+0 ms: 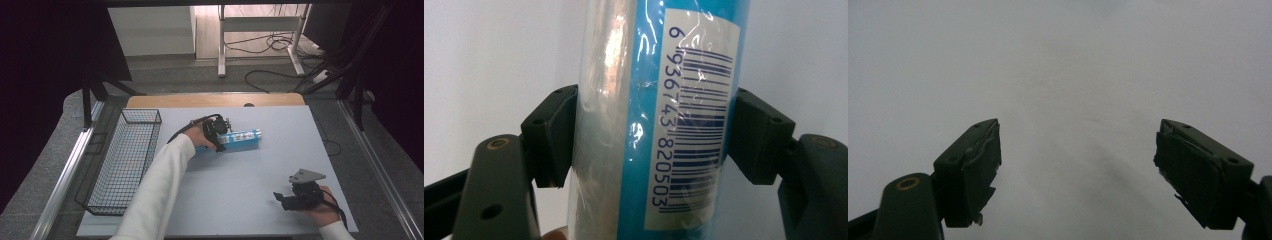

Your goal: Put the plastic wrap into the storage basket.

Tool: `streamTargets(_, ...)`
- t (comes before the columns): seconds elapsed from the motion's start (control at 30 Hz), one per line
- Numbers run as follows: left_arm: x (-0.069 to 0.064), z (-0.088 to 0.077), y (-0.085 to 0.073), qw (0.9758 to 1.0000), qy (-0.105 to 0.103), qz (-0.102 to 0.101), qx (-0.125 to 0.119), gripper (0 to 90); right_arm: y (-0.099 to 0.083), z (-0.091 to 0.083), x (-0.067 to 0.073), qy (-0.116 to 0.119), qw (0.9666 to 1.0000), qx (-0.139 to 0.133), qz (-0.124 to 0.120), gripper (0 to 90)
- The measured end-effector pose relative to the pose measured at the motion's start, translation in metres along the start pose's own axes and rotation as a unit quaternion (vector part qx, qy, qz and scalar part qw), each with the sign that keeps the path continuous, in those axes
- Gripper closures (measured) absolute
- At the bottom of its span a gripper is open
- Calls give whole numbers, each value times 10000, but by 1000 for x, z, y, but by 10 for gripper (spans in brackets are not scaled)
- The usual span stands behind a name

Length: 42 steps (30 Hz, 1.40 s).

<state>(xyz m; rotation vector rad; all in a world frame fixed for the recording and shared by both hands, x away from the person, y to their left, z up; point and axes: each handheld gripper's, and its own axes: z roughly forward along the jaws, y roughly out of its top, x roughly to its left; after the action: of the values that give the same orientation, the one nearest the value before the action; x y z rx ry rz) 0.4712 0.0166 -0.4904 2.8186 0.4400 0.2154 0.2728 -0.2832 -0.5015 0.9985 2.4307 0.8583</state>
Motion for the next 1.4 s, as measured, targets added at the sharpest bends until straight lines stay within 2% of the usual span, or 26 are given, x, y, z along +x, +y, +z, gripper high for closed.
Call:
streamTargets(0.07,0,-3,-1,10000,-26,-38,-88,298,0,0,0,-7,10000,-5,0,189)
streamTargets(0.17,-4,-10,1,9999,36,22,-154,301,0,0,0,-16,10000,-11,4,189)
streamTargets(0.23,-5,-15,2,9998,3,35,-205,303,0,0,-1,-18,10000,-9,2,189)
streamTargets(0.37,-6,-23,2,9998,14,1,-215,303,0,-1,-1,-28,10000,-19,12,189)
streamTargets(0.4,-6,-26,2,9998,25,-49,-182,304,0,-1,-1,-31,10000,-24,13,189)
streamTargets(0.43,-4,-31,2,9997,122,-198,-73,304,0,-1,-1,-39,10000,-32,5,189)
streamTargets(0.47,-4,-31,2,9997,122,-198,-73,306,0,-1,-1,-39,10000,-32,5,189)
streamTargets(0.5,-3,-36,0,9991,186,-381,-60,306,0,-1,0,-42,10000,-35,0,189)
streamTargets(0.53,-3,-36,0,9991,186,-381,-60,306,0,-1,0,-42,10000,-35,0,189)
streamTargets(0.57,-1,-41,-3,9985,208,-499,-47,307,0,-2,0,-37,10000,-41,-7,189)
streamTargets(0.6,-1,-41,-3,9985,208,-499,-47,308,0,-2,0,-37,10000,-41,-7,189)
streamTargets(0.7,1,-55,-8,9972,283,-699,-24,309,1,-3,0,-51,10000,-72,1,189)
streamTargets(0.8,0,-61,-11,9971,325,-694,-33,309,2,-4,0,-58,9999,-86,1,189)
streamTargets(0.9,-1,-75,-16,9959,383,-821,-76,310,2,-5,0,-74,9999,-102,1,189)
streamTargets(1.13,-3,-91,-24,9932,471,-1058,-140,310,3,-6,1,-101,9999,-140,4,189)
streamTargets(1.17,-5,-94,-25,9918,543,-1152,-136,311,3,-6,1,-101,9999,-140,10,189)
streamTargets(1.2,-5,-94,-25,9918,543,-1152,-136,311,3,-6,1,-101,9999,-140,10,189)
streamTargets(1.23,-7,-98,-28,9898,581,-1297,-127,311,3,-7,1,-100,9999,-140,7,189)
streamTargets(1.4,-11,-104,-33,9879,611,-1419,-148,312,4,-8,0,-112,9998,-174,26,189)
